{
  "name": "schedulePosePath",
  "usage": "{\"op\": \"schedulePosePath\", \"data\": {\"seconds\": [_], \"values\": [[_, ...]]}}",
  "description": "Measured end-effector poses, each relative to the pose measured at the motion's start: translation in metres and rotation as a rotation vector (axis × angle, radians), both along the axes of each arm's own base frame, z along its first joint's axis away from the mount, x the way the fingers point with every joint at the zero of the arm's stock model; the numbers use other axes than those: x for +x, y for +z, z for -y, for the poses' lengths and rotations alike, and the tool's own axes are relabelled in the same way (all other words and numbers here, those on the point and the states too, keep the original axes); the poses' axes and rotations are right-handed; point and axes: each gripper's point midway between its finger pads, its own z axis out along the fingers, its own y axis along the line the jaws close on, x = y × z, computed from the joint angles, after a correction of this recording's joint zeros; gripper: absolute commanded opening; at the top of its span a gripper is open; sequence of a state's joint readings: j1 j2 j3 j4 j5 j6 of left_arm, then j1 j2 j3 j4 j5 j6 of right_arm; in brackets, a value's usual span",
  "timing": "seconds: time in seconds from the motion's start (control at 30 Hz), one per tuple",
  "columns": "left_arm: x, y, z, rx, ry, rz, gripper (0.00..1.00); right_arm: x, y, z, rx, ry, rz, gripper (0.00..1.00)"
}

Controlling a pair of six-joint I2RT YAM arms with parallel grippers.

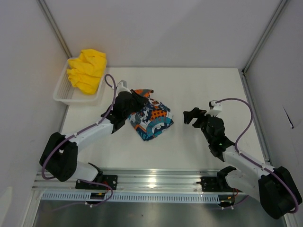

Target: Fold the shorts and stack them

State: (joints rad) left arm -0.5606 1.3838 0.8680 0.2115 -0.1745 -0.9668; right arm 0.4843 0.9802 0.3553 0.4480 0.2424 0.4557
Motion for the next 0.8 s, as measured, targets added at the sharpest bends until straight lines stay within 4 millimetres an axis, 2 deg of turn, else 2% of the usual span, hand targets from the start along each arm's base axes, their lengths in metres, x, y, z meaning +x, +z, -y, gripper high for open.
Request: {"op": "schedulePosePath", "data": {"seconds": [0.03,0.1,0.13,0.27,0.43,0.5,0.57,0.7,0.8], "values": [[-0.005,-0.014,-0.001,0.028,-0.014,-0.031,0.65,0.0,-0.001,-0.005,-0.001,0.026,0.002,0.99],[-0.01,-0.021,-0.002,0.069,-0.044,-0.044,0.91,-0.001,-0.004,-0.016,-0.004,0.08,0.001,1.0],[-0.012,-0.018,-0.004,0.084,-0.044,-0.044,0.95,-0.001,-0.006,-0.019,-0.008,0.094,-0.003,0.99],[-0.024,0.009,-0.028,0.152,0.003,-0.012,0.99,-0.004,-0.027,-0.044,-0.045,0.212,-0.056,0.99],[-0.049,0.058,-0.067,0.161,0.095,0.096,0.99,0.009,-0.039,-0.075,-0.083,0.293,-0.119,0.99],[-0.057,0.063,-0.076,0.156,0.112,0.122,0.99,0.013,-0.042,-0.083,-0.087,0.313,-0.139,0.99],[-0.065,0.052,-0.083,0.172,0.114,0.115,0.99,0.017,-0.048,-0.087,-0.091,0.317,-0.163,0.99],[-0.075,0.008,-0.089,0.248,0.097,0.03,0.98,0.025,-0.061,-0.089,-0.063,0.286,-0.246,0.98],[-0.082,-0.018,-0.094,0.297,0.085,-0.023,0.98,0.032,-0.07,-0.081,-0.012,0.229,-0.312,0.97]]}}
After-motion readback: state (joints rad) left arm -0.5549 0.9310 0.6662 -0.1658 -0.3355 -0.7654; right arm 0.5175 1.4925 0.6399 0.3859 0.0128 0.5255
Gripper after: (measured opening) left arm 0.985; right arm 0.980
